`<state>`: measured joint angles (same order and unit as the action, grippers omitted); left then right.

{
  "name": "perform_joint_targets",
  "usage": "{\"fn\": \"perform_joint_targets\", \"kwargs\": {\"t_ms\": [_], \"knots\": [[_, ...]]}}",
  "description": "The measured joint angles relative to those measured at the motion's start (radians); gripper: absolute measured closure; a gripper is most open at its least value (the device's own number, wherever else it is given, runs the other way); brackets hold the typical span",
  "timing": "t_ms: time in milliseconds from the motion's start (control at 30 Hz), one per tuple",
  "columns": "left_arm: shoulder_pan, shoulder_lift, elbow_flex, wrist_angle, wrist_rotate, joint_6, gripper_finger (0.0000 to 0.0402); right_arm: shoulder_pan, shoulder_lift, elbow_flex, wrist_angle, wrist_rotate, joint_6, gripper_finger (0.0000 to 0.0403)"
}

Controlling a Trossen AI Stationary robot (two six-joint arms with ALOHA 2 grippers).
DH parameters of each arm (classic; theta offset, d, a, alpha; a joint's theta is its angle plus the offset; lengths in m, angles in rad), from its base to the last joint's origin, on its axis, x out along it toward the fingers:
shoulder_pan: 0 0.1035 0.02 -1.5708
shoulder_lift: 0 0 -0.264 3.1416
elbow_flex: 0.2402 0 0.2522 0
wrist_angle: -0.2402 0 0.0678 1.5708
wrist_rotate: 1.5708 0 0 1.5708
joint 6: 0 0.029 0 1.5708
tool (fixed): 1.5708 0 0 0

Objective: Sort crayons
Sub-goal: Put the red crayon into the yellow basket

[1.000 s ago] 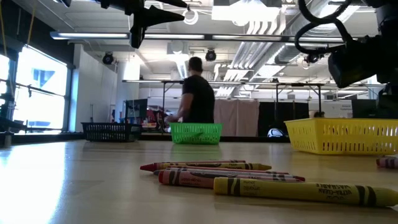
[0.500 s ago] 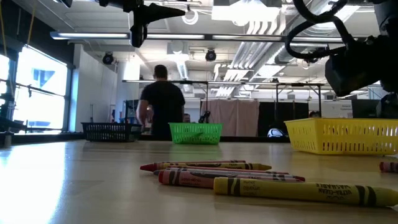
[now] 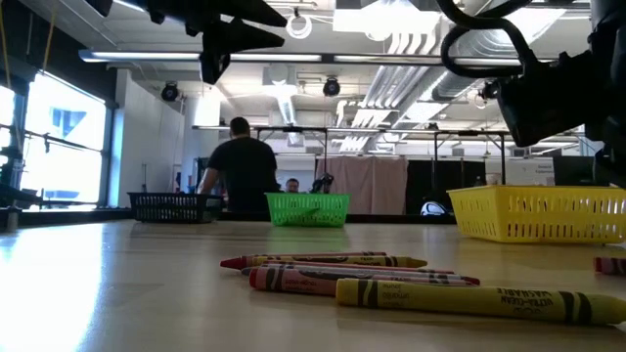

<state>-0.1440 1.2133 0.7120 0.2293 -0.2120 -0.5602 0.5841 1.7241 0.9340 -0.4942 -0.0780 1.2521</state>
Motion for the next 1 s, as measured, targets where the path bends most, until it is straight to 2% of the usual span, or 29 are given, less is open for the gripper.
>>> {"fn": "perform_joint_targets", "kwargs": {"t_ms": [233,400,533,733,867,1000], "knots": [[0.000,0.000,0.000,-0.090,0.124,0.082,0.0310,0.001,0.055,0.015,-0.017,-0.008,-0.003,0.0265],[0.000,0.000,0.000,-0.134,0.134,0.151,0.0310,-0.001,0.067,0.046,-0.085,0.007,-0.038,0.0269],[0.000,0.000,0.000,-0.132,0.133,0.213,0.0310,-0.001,0.068,0.059,-0.120,0.007,-0.055,0.0302],[0.001,0.000,0.000,-0.128,0.131,0.294,0.0310,-0.002,0.069,0.058,-0.132,0.005,-0.003,0.0390],[0.016,0.000,0.000,-0.121,0.131,0.363,0.0310,-0.002,0.066,0.059,-0.131,0.003,0.040,0.0384],[0.052,0.000,0.000,-0.090,0.129,0.376,0.0310,-0.002,0.051,0.085,-0.143,0.003,0.024,0.0395]]}}
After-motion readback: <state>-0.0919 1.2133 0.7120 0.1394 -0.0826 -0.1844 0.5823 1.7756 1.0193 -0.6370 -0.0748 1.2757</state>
